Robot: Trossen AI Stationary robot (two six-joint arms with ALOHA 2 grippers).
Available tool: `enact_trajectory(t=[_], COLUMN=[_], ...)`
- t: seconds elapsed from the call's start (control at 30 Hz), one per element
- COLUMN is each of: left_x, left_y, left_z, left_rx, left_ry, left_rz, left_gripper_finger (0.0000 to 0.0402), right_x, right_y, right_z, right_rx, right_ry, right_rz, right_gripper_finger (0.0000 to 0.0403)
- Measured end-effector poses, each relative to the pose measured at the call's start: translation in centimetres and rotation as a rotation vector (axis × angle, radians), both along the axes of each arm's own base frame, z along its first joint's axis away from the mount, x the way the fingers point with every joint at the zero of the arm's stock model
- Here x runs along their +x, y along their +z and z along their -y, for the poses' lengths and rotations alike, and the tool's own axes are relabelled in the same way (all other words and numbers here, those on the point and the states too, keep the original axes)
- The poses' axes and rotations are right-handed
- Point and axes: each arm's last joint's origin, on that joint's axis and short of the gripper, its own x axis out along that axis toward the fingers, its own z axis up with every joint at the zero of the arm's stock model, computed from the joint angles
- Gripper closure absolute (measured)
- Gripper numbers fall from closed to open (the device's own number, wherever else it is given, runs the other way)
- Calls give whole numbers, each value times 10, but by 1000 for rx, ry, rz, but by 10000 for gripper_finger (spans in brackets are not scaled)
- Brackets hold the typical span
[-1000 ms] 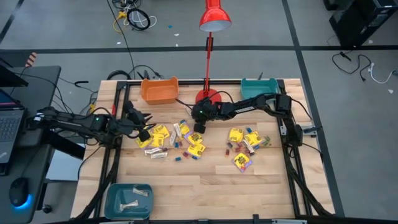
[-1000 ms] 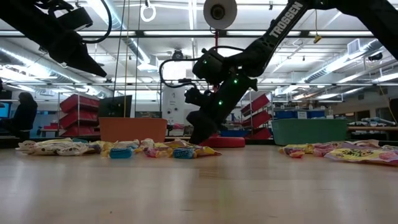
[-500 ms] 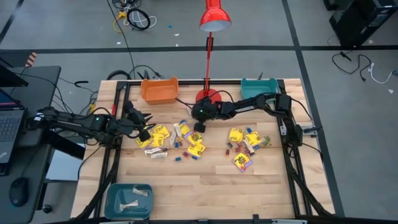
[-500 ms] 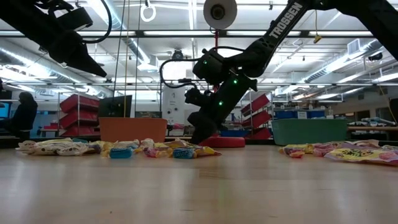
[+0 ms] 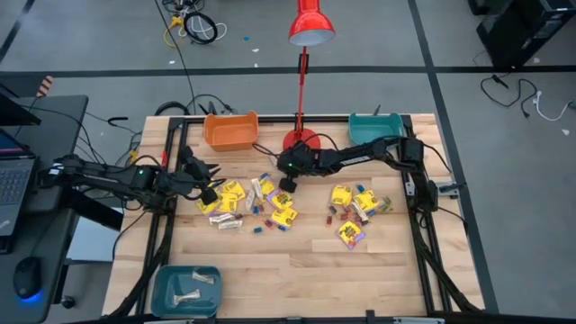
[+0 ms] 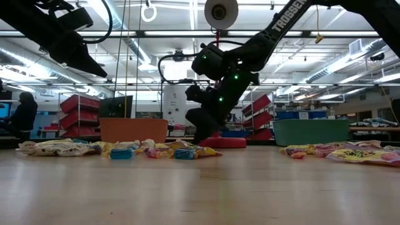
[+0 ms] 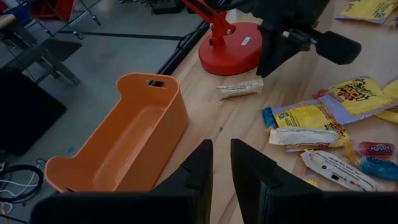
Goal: Sort candy
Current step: Put the white candy into the blue bin
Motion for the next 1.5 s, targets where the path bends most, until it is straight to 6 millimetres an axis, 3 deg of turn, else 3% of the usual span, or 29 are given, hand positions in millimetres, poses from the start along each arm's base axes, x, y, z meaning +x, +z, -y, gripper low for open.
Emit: enact_trajectory(t=[0.23,0.43,0.73,1.1,1.5], left_x=[0,0,0,0,0], left_y=[0,0,0,0,0], left_z=[0,0,0,0,0], left_rx=[2,5,7,11,11], left_ry=[0,3,4,4,3], left_rz=[-6,-7,-6,-5,-6], left_gripper_finger=[342,342,342,341,341], right_x=[9,7,9,9,9], right_y=[8,8,-10,-16,-17], right_z=[-2,9,17,17,17], right_rx=[-45,-25,44,51,9], right_ry=[38,-13,5,7,63], right_rz=[93,109,131,112,86], right_gripper_finger=[305,254,234,265,394])
